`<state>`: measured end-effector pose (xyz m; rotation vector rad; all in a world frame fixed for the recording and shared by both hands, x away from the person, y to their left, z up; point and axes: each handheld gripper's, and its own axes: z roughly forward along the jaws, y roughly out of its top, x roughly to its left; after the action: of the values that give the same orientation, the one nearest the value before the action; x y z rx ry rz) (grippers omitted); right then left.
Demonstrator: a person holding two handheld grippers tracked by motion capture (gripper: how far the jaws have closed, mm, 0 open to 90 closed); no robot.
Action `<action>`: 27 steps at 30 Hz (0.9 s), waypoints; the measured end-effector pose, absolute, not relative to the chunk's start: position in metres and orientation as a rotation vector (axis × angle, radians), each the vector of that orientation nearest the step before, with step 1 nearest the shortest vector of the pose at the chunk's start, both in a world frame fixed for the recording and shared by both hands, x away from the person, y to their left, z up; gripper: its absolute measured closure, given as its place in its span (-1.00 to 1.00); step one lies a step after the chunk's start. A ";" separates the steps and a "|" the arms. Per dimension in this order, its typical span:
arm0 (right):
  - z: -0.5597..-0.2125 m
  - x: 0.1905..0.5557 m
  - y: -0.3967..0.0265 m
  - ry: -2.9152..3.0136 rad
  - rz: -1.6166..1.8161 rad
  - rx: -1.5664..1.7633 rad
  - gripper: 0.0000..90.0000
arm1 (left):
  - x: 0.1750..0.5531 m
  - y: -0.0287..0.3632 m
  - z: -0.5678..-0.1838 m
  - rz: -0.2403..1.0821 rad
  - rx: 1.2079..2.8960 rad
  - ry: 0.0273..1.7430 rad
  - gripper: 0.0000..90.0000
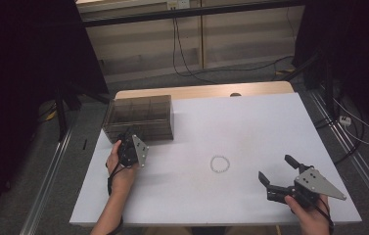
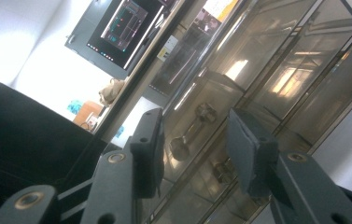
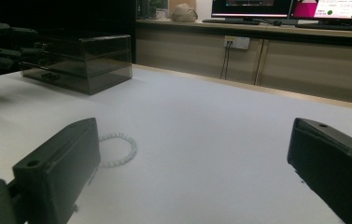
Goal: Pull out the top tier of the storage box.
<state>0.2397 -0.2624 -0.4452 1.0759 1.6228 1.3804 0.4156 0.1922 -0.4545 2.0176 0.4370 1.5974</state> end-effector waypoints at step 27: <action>-0.446 0.240 -0.263 1.618 1.383 1.084 -0.95 | 0.421 0.187 -0.454 1.654 2.048 0.344 0.58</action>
<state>0.2404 -0.2633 -0.4456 1.0840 1.6180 1.3830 0.4207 0.1868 -0.4538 2.0480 0.3442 1.6536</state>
